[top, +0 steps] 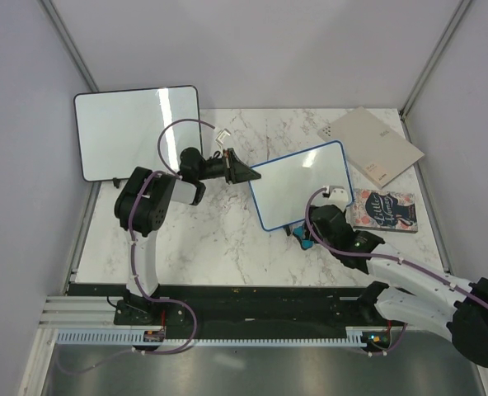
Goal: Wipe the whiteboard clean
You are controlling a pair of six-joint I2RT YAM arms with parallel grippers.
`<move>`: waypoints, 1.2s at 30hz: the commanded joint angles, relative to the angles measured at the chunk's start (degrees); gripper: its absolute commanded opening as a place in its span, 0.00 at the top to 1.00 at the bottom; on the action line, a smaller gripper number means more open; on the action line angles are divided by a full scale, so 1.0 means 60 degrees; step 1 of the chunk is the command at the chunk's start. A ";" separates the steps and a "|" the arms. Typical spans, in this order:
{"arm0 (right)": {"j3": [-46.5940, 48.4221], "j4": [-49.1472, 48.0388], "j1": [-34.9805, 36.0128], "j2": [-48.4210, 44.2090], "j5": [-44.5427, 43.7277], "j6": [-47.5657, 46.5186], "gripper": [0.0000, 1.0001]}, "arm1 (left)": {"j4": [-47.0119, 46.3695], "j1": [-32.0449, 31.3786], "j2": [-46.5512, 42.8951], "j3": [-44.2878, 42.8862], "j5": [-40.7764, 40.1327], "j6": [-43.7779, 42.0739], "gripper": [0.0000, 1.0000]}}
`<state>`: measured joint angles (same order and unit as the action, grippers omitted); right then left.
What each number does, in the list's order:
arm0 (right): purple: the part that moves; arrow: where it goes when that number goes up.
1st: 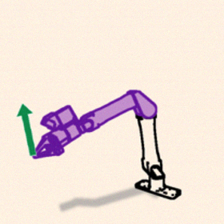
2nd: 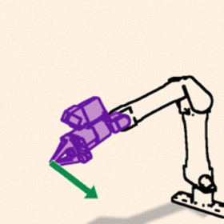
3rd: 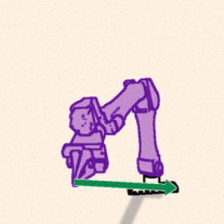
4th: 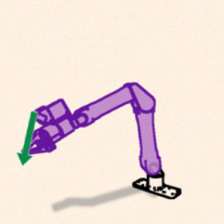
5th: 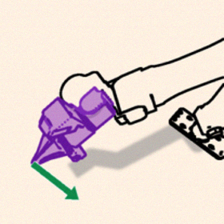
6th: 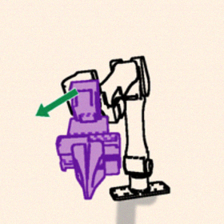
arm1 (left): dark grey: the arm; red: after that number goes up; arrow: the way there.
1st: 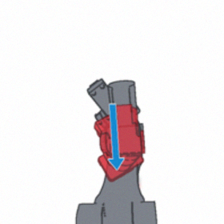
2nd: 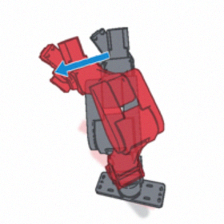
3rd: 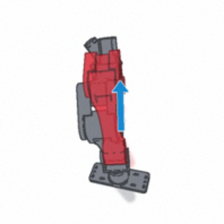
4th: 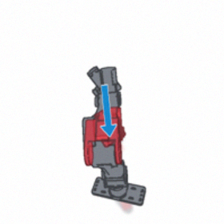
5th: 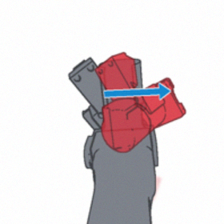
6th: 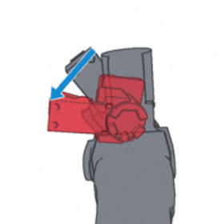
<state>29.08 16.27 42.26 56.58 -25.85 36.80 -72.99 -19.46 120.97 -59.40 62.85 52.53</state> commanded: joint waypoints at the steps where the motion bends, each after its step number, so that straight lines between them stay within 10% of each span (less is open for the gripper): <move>1: -0.0130 -0.0324 0.0002 -0.0201 -0.0277 0.0093 0.32 | -0.1765 -0.0008 -0.0342 -0.0486 0.0613 -0.0523 0.98; 36: -0.0716 -0.1466 -0.0012 0.0341 -0.0058 0.0093 0.33 | -0.2951 0.0299 -0.0707 0.0389 0.0644 0.0166 0.53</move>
<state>25.39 10.44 42.26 57.82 -26.81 37.74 -73.93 -18.90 120.92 -59.96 66.22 53.47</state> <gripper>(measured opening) 0.678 0.451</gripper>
